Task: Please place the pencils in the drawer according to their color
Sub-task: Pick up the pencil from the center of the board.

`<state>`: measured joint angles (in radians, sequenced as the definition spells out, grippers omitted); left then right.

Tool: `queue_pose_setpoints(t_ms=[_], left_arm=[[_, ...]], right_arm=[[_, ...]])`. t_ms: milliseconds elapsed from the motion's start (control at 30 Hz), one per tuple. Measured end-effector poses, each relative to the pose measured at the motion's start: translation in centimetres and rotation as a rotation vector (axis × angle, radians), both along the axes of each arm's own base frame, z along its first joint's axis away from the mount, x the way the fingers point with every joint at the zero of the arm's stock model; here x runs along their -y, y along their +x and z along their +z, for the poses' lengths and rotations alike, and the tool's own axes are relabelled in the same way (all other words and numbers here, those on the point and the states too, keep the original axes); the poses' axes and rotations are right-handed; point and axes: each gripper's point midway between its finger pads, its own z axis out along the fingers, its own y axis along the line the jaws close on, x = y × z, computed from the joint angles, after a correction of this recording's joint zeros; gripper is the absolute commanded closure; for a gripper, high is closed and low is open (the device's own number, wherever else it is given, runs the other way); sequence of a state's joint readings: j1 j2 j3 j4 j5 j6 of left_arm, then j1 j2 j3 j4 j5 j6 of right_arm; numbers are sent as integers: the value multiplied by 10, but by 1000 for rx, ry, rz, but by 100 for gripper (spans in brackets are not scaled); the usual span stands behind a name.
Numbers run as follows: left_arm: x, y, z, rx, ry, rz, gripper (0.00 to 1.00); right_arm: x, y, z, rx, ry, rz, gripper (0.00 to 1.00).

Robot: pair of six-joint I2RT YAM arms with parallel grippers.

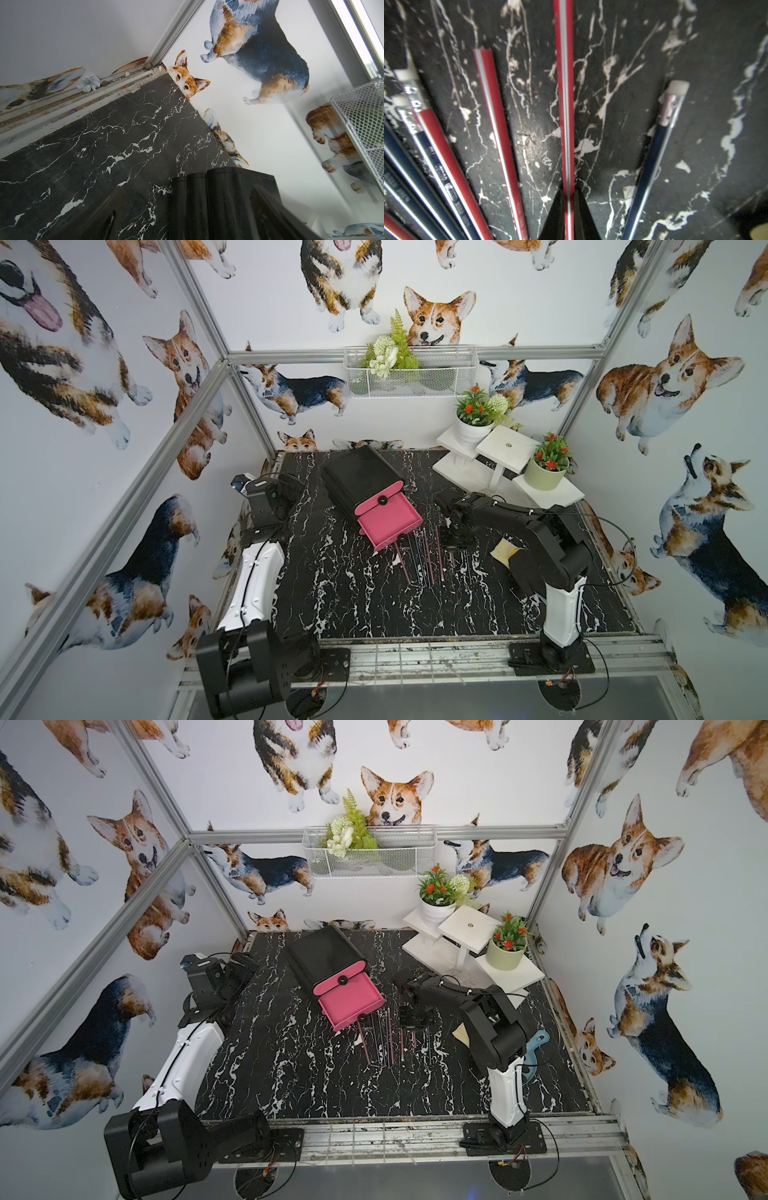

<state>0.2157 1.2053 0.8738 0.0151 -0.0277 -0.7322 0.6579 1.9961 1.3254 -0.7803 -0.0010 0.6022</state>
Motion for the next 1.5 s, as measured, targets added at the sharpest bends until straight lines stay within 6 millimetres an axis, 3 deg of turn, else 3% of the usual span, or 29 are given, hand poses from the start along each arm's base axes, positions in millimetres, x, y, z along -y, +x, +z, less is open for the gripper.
queue_pose_setpoints(t_ms=[67,233,467,533,800,967,1133,1333,1500], left_arm=[[0,0,0,0,0,0,0],[0,0,0,1,0,0,0],[0,0,1,2,0,0,0],[0,0,1,3,1,0,0],[0,-1,4,9,2,0,0],[0,-1,4,9,2,0,0],[0,-1,3,9,2,0,0],[0,-1,3,9,2,0,0],[0,-1,3,9,2,1,0]], right_arm=[[-1,-1,-1,-8,-13,5,100],[-2,-1,0,4,-54,20,100],[4,-5,19,57,-44,28,100],[11,-13,32,49,-53,29,100],[-2,-13,96,164,111,32,100],[-24,-25,129,159,291,50,100],[-66,-32,159,106,508,85,100],[-110,-38,170,-19,693,95,100],[-132,-35,173,-93,771,75,100]])
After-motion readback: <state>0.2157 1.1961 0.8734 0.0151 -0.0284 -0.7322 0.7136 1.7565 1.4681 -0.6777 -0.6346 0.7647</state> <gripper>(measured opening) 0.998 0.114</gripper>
